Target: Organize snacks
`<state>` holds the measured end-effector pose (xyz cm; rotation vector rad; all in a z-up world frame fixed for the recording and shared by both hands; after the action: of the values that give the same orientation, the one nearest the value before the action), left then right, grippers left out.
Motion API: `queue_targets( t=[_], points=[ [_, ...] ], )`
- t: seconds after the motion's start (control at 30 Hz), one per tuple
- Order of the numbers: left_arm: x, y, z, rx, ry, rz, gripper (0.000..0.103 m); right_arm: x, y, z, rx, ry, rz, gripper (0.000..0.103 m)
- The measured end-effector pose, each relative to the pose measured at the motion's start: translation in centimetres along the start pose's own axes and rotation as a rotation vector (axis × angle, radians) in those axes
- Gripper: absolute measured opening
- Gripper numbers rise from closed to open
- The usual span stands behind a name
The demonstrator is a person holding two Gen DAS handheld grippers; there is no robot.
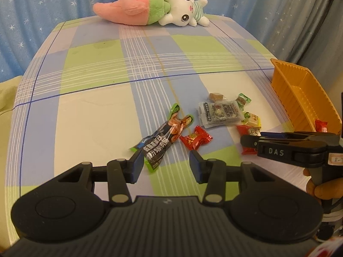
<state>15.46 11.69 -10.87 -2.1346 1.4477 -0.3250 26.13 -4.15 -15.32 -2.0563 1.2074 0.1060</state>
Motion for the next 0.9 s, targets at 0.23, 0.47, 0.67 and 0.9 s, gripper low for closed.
queue_targets(
  t=[0.23,0.47,0.67,0.9],
  points=[
    [1.2,-0.7,0.4,0.008,0.008,0.029,0.043,0.3,0.0,0.2,-0.004,-0.017,-0.006,0.026],
    [2.9,-1.6,1.1,0.018,0.023,0.059,0.043,0.6,-0.9,-1.6,0.041,-0.054,0.022,0.026],
    [5.3,-3.0,1.9,0.037,0.053,0.089,0.043,1.7,-2.4,-3.3,0.089,-0.059,0.046,0.026],
    [8.5,-5.7,3.6,0.065,0.084,0.099,0.042,3.7,-4.4,-4.5,0.129,-0.05,0.069,0.026]
  ],
)
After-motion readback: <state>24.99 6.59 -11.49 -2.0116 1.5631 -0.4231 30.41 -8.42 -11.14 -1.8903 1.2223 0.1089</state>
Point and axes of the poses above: each gripper's, at about its wrist camera, not at the fingertips, and z roughly the way its jaws point, x to its right, y to its underside, the point moved 7 cm from there along z, roughly the way its jaws point, and after that the axes turned 14 degrees about -y, right-handed, at the moved point
